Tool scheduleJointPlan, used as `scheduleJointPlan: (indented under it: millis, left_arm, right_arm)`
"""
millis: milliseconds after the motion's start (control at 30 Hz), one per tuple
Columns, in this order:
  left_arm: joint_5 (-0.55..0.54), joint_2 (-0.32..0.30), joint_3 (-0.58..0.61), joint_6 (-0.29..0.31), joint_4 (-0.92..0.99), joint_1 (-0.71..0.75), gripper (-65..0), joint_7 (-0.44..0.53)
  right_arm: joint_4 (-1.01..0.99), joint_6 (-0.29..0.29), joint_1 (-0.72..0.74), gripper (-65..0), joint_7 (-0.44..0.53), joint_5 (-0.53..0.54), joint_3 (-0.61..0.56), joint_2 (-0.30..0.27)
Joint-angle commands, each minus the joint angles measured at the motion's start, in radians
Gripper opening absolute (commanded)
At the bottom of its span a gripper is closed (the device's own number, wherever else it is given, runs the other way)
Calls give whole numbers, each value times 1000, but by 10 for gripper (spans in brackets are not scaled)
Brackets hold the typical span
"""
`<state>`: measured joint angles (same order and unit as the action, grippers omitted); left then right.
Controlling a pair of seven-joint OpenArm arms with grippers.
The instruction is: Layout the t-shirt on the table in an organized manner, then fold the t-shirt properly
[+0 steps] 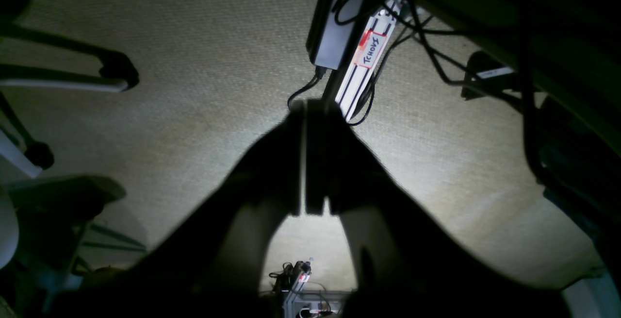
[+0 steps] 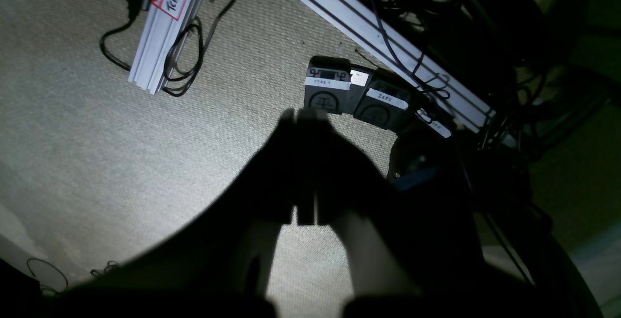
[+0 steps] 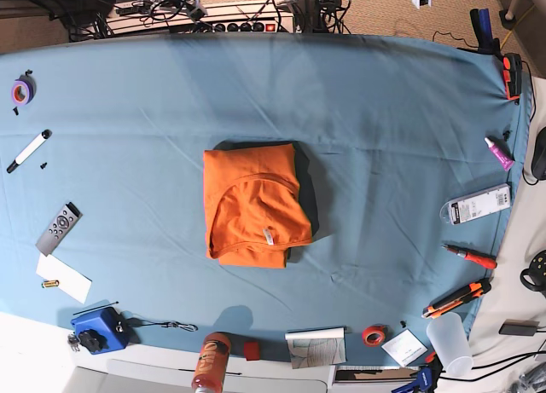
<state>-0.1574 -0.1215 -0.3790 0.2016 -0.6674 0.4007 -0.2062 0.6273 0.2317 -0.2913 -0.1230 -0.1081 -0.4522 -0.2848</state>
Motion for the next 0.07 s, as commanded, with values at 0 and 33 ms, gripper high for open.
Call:
scheduleJointPlan:
  millis: [0,33]
  left_arm:
    - [0,-6,-1,1,-5,6,-650,18]
    - [0,-6,-1,1,-5,1,-650,23]
  right_arm:
    - [4,-1,-2,-650,4,-5,2,-10]
    - [4,-1,-1,-650,3,-5,2,-8]
